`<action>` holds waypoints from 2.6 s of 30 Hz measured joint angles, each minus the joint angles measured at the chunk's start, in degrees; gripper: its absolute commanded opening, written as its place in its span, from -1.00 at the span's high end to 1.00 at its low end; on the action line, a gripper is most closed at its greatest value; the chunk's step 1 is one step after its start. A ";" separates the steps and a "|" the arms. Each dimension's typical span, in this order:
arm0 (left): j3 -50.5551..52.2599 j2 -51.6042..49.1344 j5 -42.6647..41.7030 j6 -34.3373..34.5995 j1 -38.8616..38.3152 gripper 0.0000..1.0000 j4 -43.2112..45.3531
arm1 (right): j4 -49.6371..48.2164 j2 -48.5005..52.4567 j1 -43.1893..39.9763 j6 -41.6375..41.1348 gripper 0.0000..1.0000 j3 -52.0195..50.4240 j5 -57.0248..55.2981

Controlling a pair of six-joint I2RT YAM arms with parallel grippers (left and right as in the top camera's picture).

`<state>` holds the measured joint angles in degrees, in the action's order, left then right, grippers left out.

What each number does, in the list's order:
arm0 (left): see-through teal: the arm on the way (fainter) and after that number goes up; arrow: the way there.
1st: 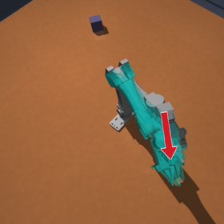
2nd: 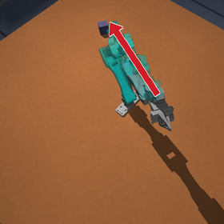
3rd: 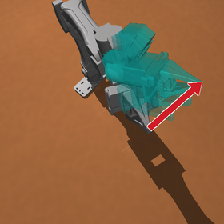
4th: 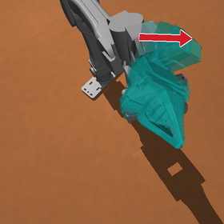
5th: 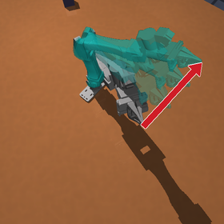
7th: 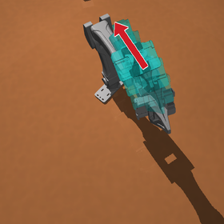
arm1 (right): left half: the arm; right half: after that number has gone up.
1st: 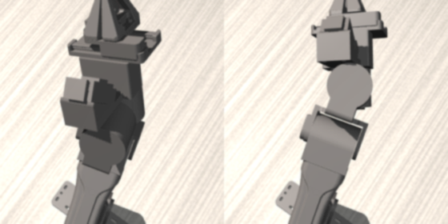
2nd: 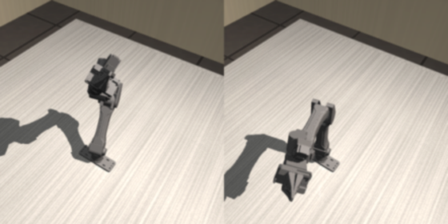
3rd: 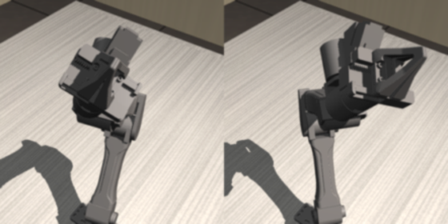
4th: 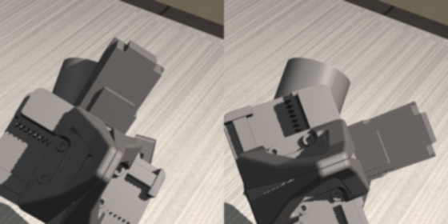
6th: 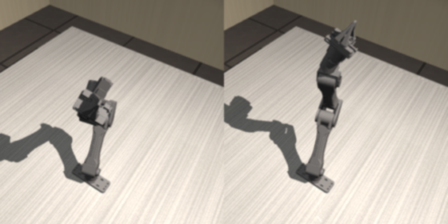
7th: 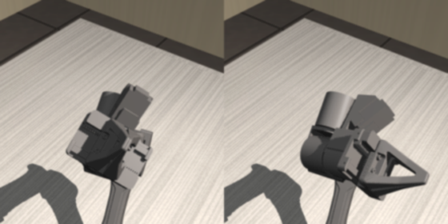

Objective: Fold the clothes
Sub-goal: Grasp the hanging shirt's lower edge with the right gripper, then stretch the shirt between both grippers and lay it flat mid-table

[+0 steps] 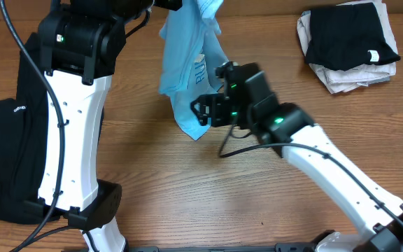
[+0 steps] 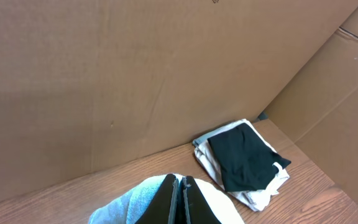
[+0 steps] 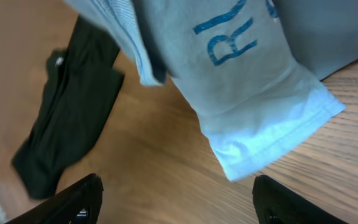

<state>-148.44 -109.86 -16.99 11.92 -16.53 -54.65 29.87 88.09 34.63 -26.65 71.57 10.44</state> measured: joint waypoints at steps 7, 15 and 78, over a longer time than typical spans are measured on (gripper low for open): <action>0.00 0.00 0.00 0.15 0.00 0.92 -0.28 | -11.45 6.69 5.92 -10.54 -0.54 0.00 -12.33; 0.00 0.00 0.00 0.15 0.02 0.92 -2.23 | -22.71 14.47 7.39 -14.71 -0.36 0.04 -16.90; -0.87 33.05 4.28 -9.40 9.86 0.91 -14.69 | 38.69 -37.83 -19.61 13.31 0.92 33.00 -6.10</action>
<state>-149.32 -76.82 -12.71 2.52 -6.68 -69.34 68.55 50.26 15.03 -13.34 104.57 4.34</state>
